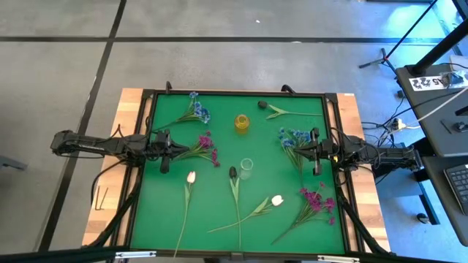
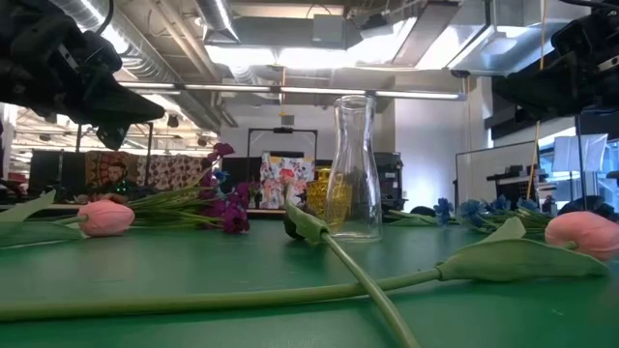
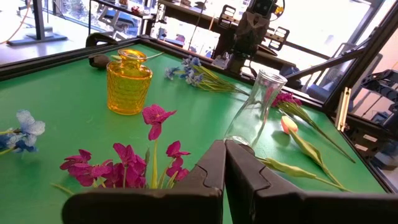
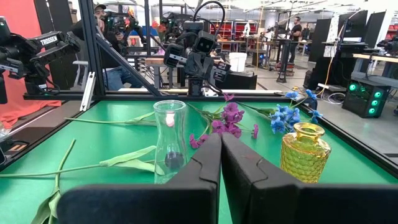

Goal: Sort flowers into vase by color

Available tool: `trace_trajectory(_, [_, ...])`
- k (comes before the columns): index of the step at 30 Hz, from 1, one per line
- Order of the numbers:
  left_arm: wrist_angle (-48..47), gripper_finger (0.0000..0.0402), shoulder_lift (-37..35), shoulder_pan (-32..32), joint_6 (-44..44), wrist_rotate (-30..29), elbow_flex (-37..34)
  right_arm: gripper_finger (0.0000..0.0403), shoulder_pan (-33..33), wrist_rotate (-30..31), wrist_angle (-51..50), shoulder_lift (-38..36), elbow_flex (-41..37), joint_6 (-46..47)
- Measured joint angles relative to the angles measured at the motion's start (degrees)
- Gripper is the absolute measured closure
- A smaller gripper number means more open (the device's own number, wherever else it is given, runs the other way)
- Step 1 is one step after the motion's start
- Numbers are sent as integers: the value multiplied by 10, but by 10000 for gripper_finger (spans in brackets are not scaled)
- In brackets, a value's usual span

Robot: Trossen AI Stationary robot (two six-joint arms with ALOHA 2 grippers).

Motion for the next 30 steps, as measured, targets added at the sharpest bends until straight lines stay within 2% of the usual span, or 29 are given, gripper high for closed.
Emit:
trace_trajectory(27, [0, 401, 0, 0, 0, 0, 0, 388, 0, 5, 19, 0, -1, 0])
trace_trajectory(30, [0, 401, 0, 0, 0, 0, 0, 388, 0, 35, 29, 0, -1, 0])
